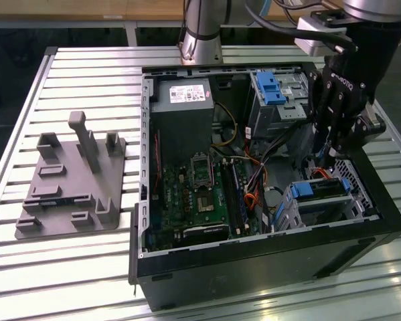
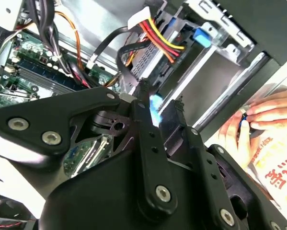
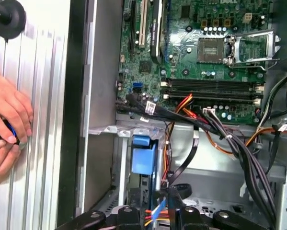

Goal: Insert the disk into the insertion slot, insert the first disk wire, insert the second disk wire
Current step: 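Insert the second disk wire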

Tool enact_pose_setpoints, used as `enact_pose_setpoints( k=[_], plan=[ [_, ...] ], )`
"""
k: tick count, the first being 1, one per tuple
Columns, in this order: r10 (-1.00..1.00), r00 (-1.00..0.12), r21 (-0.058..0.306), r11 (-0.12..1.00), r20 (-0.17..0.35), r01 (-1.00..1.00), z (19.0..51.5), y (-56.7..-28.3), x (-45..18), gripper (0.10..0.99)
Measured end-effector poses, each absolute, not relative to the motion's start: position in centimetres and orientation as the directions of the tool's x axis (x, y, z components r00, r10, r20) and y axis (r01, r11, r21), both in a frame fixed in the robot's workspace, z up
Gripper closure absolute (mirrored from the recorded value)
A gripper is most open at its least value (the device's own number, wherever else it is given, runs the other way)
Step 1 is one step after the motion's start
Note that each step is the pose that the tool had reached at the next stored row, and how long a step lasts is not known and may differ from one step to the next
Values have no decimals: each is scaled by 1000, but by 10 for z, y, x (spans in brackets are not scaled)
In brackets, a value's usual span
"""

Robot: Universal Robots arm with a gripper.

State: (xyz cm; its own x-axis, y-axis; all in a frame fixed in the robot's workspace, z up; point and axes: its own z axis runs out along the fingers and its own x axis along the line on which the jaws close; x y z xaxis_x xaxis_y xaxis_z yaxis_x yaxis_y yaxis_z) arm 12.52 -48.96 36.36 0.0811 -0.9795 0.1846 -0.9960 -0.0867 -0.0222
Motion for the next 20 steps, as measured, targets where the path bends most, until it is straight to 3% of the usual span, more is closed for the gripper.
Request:
enact_pose_setpoints(
  k=[20],
  plan=[
    [-956,117,-17,-127,270,-992,359,-473,120,725]
  ],
)
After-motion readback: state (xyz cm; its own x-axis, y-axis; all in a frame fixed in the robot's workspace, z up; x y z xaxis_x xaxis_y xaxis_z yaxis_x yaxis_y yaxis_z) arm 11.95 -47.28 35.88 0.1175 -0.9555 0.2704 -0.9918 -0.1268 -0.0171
